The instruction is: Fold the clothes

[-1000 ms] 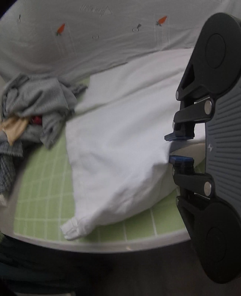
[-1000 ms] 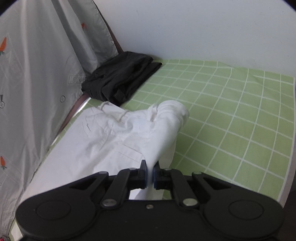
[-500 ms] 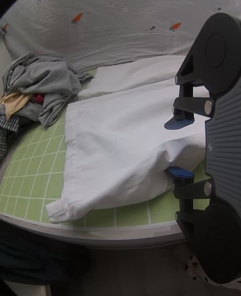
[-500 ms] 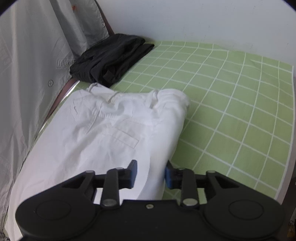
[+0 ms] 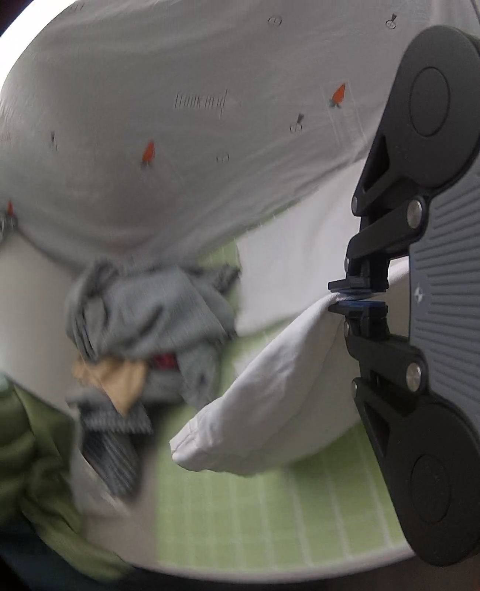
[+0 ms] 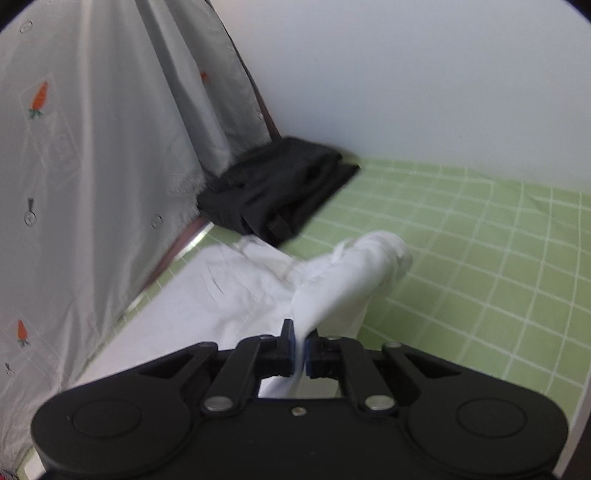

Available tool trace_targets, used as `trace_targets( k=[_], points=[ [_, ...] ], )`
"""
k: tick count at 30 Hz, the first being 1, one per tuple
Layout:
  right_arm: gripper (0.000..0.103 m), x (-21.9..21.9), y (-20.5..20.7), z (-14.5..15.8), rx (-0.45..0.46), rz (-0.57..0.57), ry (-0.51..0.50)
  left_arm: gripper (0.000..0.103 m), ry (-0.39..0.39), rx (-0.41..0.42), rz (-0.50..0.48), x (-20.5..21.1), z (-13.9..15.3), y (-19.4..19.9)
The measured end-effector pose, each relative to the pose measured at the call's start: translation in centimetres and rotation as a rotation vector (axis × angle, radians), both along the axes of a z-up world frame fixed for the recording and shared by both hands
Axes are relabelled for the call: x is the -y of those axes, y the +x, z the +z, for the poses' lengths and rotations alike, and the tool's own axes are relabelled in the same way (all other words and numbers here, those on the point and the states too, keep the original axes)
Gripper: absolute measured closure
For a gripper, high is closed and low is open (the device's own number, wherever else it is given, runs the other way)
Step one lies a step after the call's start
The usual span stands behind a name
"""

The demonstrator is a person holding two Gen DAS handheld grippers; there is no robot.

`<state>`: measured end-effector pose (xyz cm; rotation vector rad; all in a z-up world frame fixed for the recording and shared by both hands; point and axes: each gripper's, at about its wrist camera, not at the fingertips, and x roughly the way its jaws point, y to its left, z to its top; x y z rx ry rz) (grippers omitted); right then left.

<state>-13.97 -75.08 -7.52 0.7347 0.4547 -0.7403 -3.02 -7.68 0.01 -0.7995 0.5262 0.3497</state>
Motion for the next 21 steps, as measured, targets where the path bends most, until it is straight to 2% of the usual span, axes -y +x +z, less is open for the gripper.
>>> trace_targets(
  k=[4,7,10,11,12,13,14,15,16,18,19,21],
  points=[
    [0.098,0.2,3.0,2.6,0.043,0.011,-0.036,0.1,0.082,0.029,-0.078,0.8,1.7,7.2],
    [0.098,0.8,8.4,4.1,0.074,0.029,-0.052,0.099,0.118,0.069,-0.142,1.1,2.4,15.4],
    [0.098,2.1,16.8,5.5,0.106,0.05,-0.052,0.097,0.189,0.092,-0.208,2.3,2.9,26.2],
    [0.097,2.7,19.8,5.8,0.111,0.064,-0.057,0.093,0.208,0.081,-0.207,2.7,2.8,29.7],
    [0.096,3.3,23.3,5.9,0.091,0.102,-0.065,0.085,0.226,0.066,-0.2,3.1,2.5,33.2],
    [0.093,3.9,26.9,6.0,0.072,0.139,-0.072,0.066,0.214,0.042,-0.185,3.3,1.9,35.1],
    [0.073,4.2,29.1,5.9,0.045,0.142,-0.056,0.058,0.193,0.015,-0.169,3.3,1.2,36.5],
    [0.064,4.5,31.2,5.7,0.018,0.145,-0.04,0.046,0.173,-0.012,-0.152,3.4,0.5,37.9],
    [0.056,4.1,31.9,5.5,0.017,0.139,-0.053,0.039,0.155,-0.021,-0.139,3.4,-0.5,38.0],
    [0.039,2.3,31.4,4.5,-0.001,0.14,-0.129,0.035,0.147,-0.078,-0.123,3.0,-2.8,36.4],
    [0.026,1.2,30.8,3.6,-0.045,0.132,-0.169,0.035,0.154,-0.139,-0.117,2.7,-4.2,35.4],
    [0.025,-0.5,29.1,1.4,-0.153,0.123,-0.216,0.035,0.18,-0.242,-0.085,1.7,-6.6,32.6]
  ],
)
